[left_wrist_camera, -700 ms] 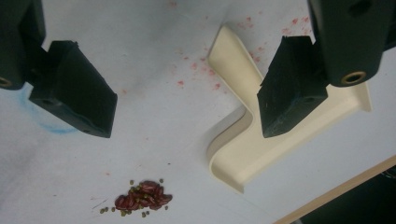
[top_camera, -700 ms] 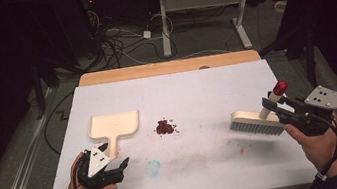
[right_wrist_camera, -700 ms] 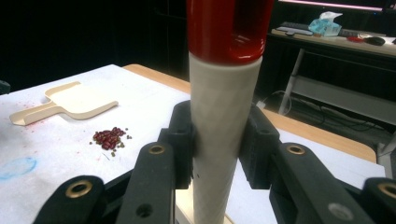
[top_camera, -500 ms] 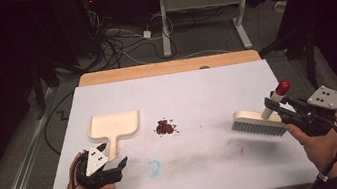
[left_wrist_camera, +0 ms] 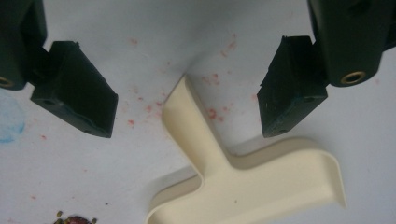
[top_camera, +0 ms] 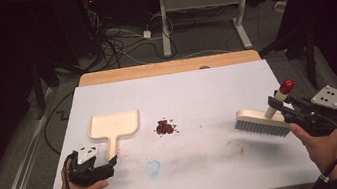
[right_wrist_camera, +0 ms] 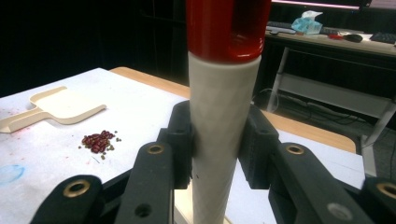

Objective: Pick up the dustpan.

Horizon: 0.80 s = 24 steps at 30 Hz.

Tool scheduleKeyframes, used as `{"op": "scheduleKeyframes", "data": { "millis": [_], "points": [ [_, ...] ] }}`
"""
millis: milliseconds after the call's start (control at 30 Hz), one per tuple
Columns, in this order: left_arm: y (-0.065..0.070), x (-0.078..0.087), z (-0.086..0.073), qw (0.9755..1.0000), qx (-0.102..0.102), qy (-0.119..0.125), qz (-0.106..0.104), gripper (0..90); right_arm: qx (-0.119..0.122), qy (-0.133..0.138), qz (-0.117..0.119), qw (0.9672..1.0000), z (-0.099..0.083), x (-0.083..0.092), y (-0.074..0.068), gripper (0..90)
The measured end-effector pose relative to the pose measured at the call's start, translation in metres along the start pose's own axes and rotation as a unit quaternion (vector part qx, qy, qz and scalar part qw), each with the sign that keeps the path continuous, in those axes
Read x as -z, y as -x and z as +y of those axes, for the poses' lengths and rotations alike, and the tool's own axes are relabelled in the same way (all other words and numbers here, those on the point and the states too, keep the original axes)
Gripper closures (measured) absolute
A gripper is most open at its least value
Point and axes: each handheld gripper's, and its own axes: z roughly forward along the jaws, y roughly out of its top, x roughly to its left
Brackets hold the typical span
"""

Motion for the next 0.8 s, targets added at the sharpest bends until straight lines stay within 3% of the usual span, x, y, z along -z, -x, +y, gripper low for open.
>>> {"op": "scheduleKeyframes", "data": {
  "millis": [33, 100, 200, 300, 333, 367, 567, 667, 800],
  "points": [
    [-0.004, -0.003, 0.000, 0.9996, 0.023, -0.013, -0.003, 19.2, 0.005, 0.000, 0.000, 1.0000, 0.000, -0.001, 0.000, 69.7],
    [-0.006, -0.005, 0.001, 0.9991, 0.039, -0.019, -0.003, 19.1, 0.004, -0.003, -0.002, 1.0000, 0.000, -0.003, -0.002, 69.7],
    [-0.007, -0.012, 0.005, 0.9983, 0.047, -0.034, -0.004, 19.2, 0.004, -0.007, -0.001, 1.0000, -0.001, -0.006, -0.001, 69.7],
    [-0.005, -0.033, 0.015, 0.9967, 0.057, -0.055, 0.019, 21.4, 0.007, -0.011, -0.005, 0.9999, -0.003, -0.008, 0.000, 69.7],
    [-0.005, -0.033, 0.015, 0.9967, 0.057, -0.055, 0.019, 22.3, 0.007, -0.010, -0.006, 0.9999, -0.003, -0.009, -0.001, 69.7],
    [-0.007, -0.044, 0.019, 0.9950, 0.073, -0.064, 0.024, 24.7, 0.007, -0.009, -0.006, 0.9999, -0.003, -0.010, -0.001, 69.7],
    [-0.015, -0.064, 0.031, 0.9909, 0.113, -0.061, 0.041, 33.4, 0.011, -0.008, -0.002, 0.9999, -0.002, -0.012, -0.004, 69.7],
    [-0.015, -0.069, 0.034, 0.9911, 0.107, -0.061, 0.051, 36.3, 0.010, -0.011, 0.001, 0.9999, -0.003, -0.014, -0.004, 69.7],
    [-0.016, -0.070, 0.035, 0.9921, 0.100, -0.059, 0.048, 41.8, 0.009, -0.015, 0.003, 0.9999, -0.004, -0.016, -0.005, 69.7]
  ]
}}
